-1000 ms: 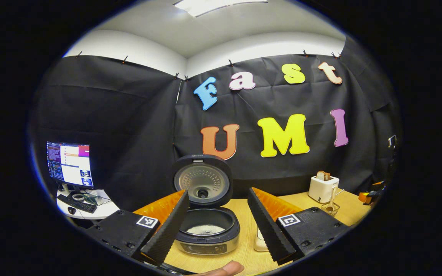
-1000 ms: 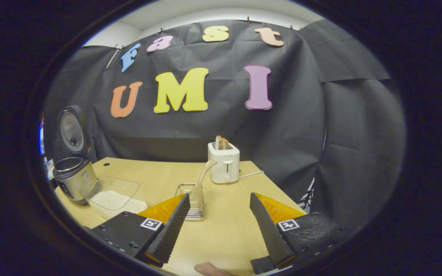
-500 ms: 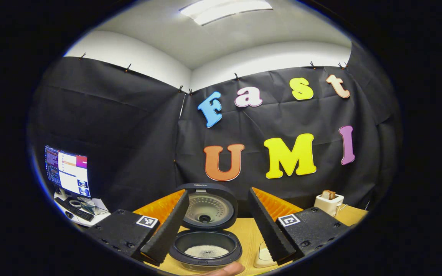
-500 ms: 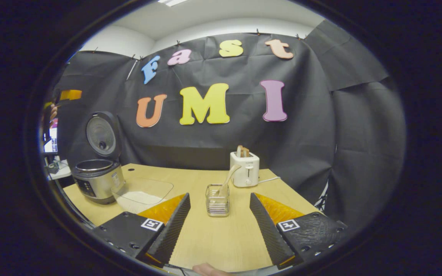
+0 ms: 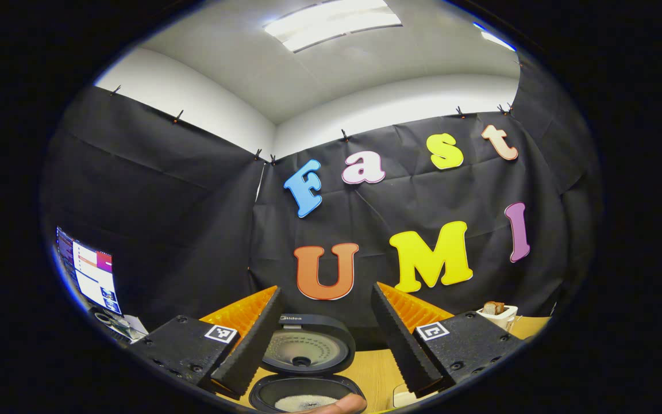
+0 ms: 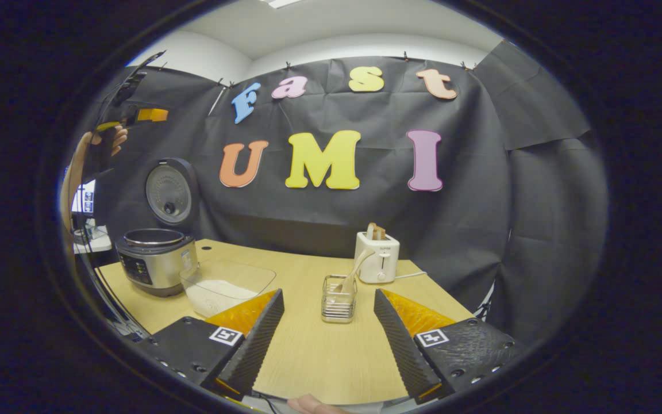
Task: Close the left gripper, press the button to open the rice cooker; take a wooden spoon from the chopstick holder with the right hand, scoop a spoonful of rice and pour it into the rice cooker, then put the wooden spoon back into the chopstick holder.
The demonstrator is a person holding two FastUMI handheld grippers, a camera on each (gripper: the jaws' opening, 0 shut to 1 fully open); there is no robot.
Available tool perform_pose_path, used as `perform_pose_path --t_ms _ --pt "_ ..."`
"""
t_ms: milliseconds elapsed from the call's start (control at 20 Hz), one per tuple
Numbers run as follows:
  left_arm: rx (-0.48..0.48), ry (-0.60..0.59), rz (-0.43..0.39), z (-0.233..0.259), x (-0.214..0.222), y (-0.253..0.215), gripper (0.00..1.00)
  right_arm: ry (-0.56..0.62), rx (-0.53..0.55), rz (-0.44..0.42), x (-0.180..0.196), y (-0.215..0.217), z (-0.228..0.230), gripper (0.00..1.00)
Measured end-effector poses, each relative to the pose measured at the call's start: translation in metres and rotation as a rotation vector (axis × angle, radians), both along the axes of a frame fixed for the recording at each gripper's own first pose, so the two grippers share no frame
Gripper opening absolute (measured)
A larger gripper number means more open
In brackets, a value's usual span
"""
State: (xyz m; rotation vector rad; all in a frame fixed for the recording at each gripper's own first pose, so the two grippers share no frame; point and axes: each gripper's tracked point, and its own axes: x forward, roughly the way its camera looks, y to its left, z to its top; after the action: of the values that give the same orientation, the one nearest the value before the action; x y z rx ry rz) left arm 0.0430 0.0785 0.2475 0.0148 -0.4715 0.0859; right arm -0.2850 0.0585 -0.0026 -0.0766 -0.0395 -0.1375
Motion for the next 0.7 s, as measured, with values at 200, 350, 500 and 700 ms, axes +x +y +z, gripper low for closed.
perform_pose_path --t_ms 200,350,500,700 --pt "-0.004 -0.009 0.058 0.005 0.043 0.034 0.97 -0.022 0.033 0.006 0.002 -0.005 0.000 0.94" --pt "0.019 0.045 0.100 -0.008 0.084 0.054 0.97 -0.030 0.031 0.034 0.002 -0.006 0.000 0.94" --pt "0.030 0.068 0.136 -0.013 0.113 0.068 0.97 -0.020 0.025 0.030 0.007 -0.008 -0.007 0.94" --pt "0.040 0.091 0.158 -0.023 0.148 0.072 0.98 0.025 0.044 0.037 0.016 -0.009 -0.025 0.96"
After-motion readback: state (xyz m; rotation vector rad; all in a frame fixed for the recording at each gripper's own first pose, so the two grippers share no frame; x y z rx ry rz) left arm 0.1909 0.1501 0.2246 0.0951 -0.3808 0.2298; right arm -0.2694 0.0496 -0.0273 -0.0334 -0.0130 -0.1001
